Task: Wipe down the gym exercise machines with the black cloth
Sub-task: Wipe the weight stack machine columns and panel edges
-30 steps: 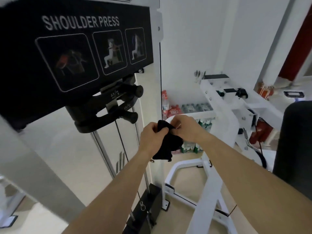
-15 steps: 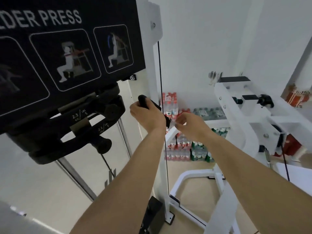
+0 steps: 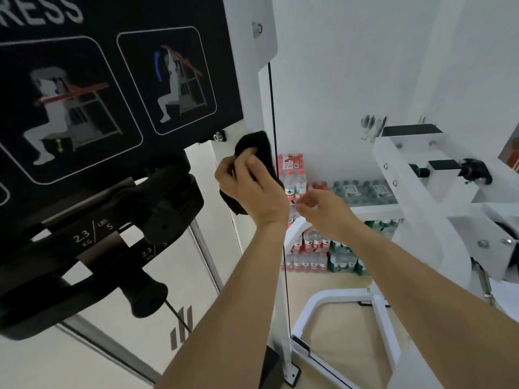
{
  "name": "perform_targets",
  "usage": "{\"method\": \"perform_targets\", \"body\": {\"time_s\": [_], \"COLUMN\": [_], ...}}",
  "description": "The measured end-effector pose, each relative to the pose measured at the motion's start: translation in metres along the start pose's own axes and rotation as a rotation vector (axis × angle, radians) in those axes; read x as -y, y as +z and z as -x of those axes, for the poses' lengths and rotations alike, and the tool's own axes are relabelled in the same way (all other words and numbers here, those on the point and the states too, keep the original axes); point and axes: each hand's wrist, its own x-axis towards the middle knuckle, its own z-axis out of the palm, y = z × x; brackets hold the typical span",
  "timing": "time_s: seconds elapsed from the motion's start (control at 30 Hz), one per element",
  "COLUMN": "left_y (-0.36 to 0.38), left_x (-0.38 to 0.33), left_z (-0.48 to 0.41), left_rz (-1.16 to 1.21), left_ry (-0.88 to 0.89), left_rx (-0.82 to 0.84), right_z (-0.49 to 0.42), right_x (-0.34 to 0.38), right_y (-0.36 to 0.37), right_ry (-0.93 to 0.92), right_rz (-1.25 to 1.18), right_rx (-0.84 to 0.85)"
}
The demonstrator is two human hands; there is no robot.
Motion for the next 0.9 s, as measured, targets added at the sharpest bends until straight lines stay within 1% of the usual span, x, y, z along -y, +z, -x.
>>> {"method": "perform_targets", "body": {"time_s": [0.07,0.1,0.2,0.23,0.33,0.4,0.53,0.6,0.67,0.73,0.77,0.83,0.9], "left_y": [0.0,0.001,0.002,0.001,-0.001,-0.004,-0.003,0.0,0.0,-0.001,-0.001,-0.001,0.002], "left_x": [0.0,0.001,0.004,0.004,0.012,0.012,0.011,0.01,0.013,0.016,0.015,0.01,0.009], "left_z": [0.003,0.004,0.001,0.001,0.008,0.003,-0.021,-0.025,-0.018,-0.008,-0.004,0.0,-0.001], "left_rz": [-0.081,-0.083,0.024,0.027,0.039,0.055,-0.014,-0.039,-0.105,-0.176,-0.166,-0.091,-0.081], "left_ry": [0.038,0.022,-0.121,-0.127,-0.068,-0.065,0.071,0.118,0.131,0.085,0.033,-0.074,-0.129], "left_rx": [0.012,0.018,0.022,0.019,0.003,-0.021,0.026,0.044,0.022,-0.01,-0.009,0.021,0.076], "right_z": [-0.007,-0.01,-0.017,-0.018,-0.02,-0.019,-0.015,-0.016,-0.017,-0.017,-0.017,-0.017,-0.017], "right_x": [0.007,0.009,0.015,0.016,0.015,0.012,0.008,0.007,0.006,0.006,0.005,0.004,0.001], "right_y": [0.002,0.003,0.003,0.002,0.0,0.0,-0.002,-0.004,-0.005,-0.005,-0.004,-0.003,-0.001], "right_ry": [-0.03,-0.043,-0.052,-0.052,-0.053,-0.05,-0.045,-0.043,-0.036,-0.03,-0.028,-0.027,-0.021], "right_rz": [0.02,0.041,0.076,0.077,0.073,0.059,0.038,0.018,-0.002,-0.003,0.001,0.004,0.001], "right_rx": [0.013,0.016,0.017,0.016,0.014,0.025,0.08,0.067,0.046,0.045,0.05,0.065,0.077]}}
